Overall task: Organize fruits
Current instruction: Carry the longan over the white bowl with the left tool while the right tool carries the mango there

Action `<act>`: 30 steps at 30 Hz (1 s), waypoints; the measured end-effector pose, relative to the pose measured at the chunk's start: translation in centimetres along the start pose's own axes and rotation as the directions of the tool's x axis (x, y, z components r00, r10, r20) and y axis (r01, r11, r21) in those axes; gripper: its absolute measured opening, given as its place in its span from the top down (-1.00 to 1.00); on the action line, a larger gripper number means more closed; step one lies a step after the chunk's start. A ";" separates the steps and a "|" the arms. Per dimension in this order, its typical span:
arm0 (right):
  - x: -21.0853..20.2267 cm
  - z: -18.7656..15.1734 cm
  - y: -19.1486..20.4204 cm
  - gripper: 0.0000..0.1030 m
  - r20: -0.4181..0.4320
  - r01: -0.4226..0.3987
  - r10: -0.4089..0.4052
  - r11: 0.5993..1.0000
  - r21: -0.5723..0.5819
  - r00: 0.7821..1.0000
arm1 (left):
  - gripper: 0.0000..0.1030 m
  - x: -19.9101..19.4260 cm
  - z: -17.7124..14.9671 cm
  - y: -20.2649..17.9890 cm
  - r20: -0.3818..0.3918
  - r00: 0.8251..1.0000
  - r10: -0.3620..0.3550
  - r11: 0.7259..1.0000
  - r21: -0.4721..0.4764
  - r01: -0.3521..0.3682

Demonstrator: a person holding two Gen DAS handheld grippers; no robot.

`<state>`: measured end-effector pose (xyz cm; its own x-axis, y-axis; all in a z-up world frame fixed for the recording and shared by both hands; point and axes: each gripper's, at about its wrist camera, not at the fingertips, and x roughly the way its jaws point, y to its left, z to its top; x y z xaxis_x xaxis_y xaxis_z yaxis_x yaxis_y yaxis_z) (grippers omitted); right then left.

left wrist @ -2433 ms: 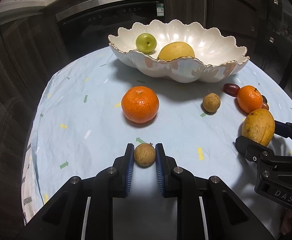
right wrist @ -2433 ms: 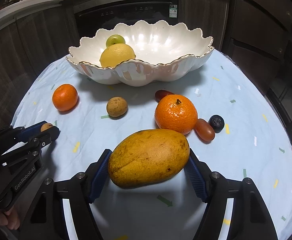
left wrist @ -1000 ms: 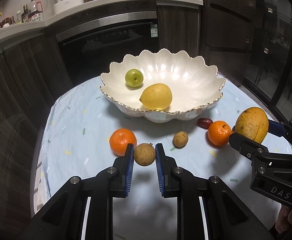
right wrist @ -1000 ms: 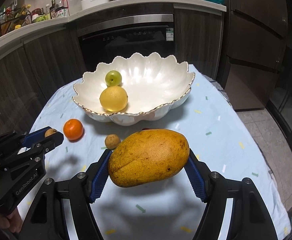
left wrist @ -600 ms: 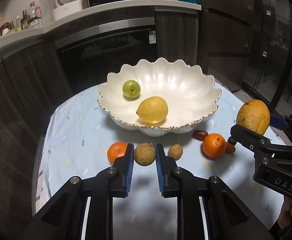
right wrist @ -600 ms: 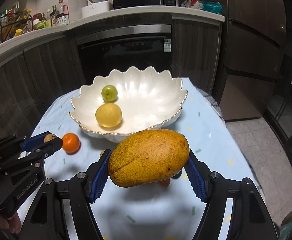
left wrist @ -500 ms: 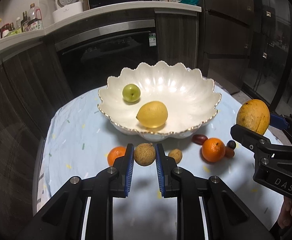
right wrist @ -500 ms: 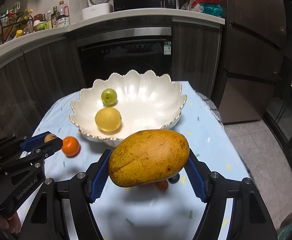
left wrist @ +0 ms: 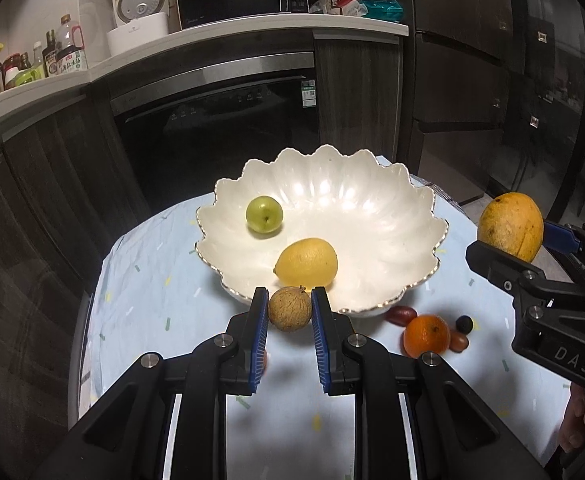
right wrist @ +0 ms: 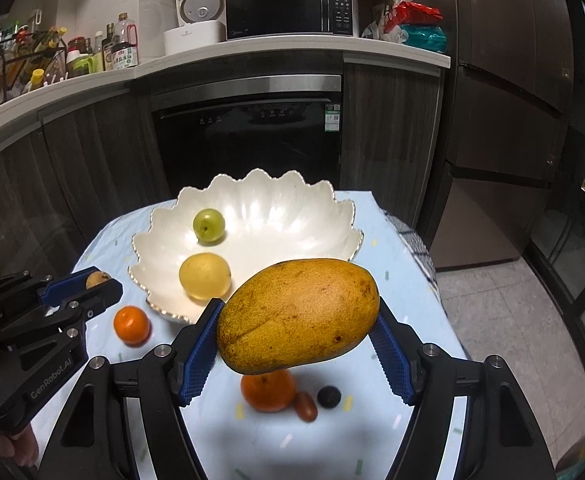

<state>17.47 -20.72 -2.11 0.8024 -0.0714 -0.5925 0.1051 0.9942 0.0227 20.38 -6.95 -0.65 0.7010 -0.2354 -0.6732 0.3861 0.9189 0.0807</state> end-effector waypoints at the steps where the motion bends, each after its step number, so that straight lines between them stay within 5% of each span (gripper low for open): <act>1: 0.1 0.2 0.0 -0.40 0.002 -0.001 0.001 1.000 -0.001 1.000 | 0.57 0.1 0.2 0.0 0.001 1.000 0.002 1.000 -0.002 -0.002; 30: 5.1 3.8 -0.8 -0.40 -0.011 -0.008 0.008 1.000 -0.027 1.000 | 0.57 5.5 3.5 0.9 -0.019 0.999 0.049 0.998 -0.025 -0.049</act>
<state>23.71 -22.24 -2.04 0.7967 -0.0629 -0.6010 0.0831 0.9965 0.0058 26.72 -8.55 -1.69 0.7075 -0.1845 -0.6823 0.3362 0.9370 0.0952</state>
